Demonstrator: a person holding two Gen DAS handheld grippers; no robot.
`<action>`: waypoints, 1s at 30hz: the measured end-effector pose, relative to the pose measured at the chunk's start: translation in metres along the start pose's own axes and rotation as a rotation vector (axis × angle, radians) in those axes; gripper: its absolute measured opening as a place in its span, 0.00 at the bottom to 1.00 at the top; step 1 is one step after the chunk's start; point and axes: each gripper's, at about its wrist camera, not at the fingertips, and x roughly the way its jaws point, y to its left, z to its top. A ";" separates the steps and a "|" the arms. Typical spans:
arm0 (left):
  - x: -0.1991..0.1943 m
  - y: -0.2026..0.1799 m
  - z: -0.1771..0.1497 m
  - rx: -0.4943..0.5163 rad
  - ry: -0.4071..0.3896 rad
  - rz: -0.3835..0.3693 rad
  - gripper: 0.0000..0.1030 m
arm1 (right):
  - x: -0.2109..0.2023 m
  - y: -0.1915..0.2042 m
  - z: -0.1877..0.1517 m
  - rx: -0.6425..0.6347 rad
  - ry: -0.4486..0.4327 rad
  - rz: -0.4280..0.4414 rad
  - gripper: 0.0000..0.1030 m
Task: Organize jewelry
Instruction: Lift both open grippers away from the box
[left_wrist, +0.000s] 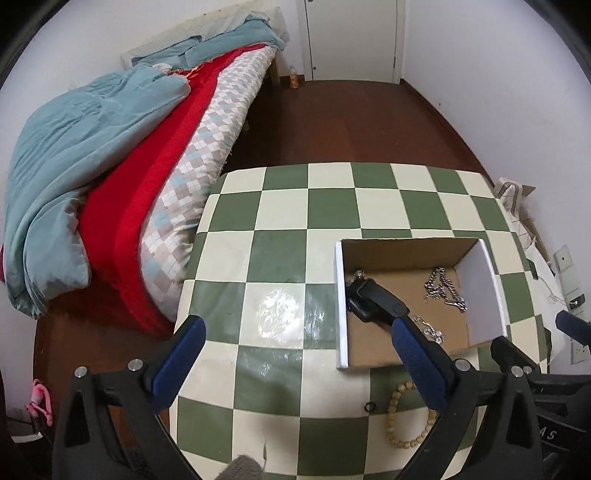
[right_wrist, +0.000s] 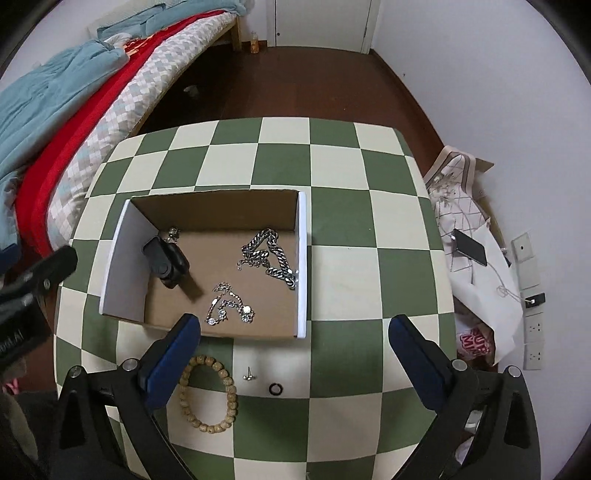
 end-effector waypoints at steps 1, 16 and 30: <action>-0.004 0.000 -0.002 0.000 -0.006 0.004 1.00 | -0.004 0.000 -0.002 0.002 -0.008 -0.001 1.00; -0.083 0.014 -0.030 -0.036 -0.163 0.036 1.00 | -0.085 -0.001 -0.035 0.028 -0.164 -0.012 1.00; -0.076 0.019 -0.077 -0.045 -0.197 0.204 1.00 | -0.115 -0.021 -0.082 0.111 -0.215 0.049 1.00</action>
